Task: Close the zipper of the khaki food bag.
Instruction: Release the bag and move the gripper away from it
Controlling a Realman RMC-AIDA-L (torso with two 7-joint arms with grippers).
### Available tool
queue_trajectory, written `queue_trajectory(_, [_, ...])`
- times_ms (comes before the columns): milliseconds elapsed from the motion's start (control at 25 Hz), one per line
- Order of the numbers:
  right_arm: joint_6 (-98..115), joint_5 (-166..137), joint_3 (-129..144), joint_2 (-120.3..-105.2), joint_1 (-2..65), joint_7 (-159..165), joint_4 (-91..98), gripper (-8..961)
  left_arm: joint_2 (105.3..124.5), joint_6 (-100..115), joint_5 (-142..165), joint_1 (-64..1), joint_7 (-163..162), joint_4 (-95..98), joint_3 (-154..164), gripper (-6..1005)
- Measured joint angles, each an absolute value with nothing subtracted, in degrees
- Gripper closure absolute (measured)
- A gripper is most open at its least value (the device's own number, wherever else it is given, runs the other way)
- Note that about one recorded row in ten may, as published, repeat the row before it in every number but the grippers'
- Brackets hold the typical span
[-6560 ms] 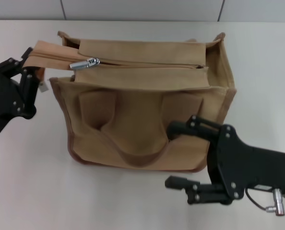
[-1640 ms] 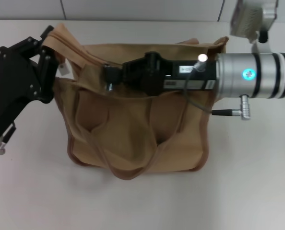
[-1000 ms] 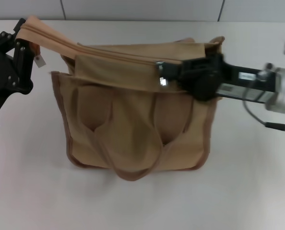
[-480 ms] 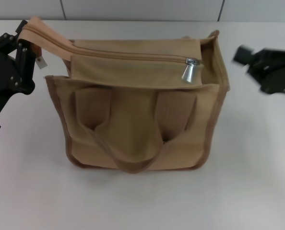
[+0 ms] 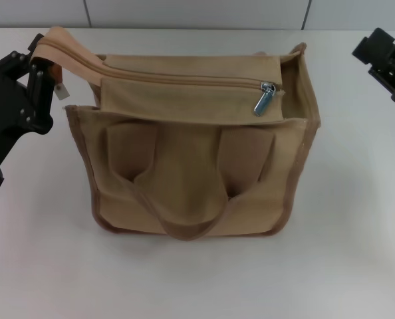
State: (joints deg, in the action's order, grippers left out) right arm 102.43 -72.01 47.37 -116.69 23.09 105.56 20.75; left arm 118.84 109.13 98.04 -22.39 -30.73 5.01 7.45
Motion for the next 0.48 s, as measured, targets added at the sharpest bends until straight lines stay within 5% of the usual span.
queue_trajectory(480, [101.38, -72.95, 47.97, -118.20, 24.20, 98.36, 20.74, 343, 118.49, 111.37, 97.68, -20.56, -41.69, 6.08, 5.69, 913])
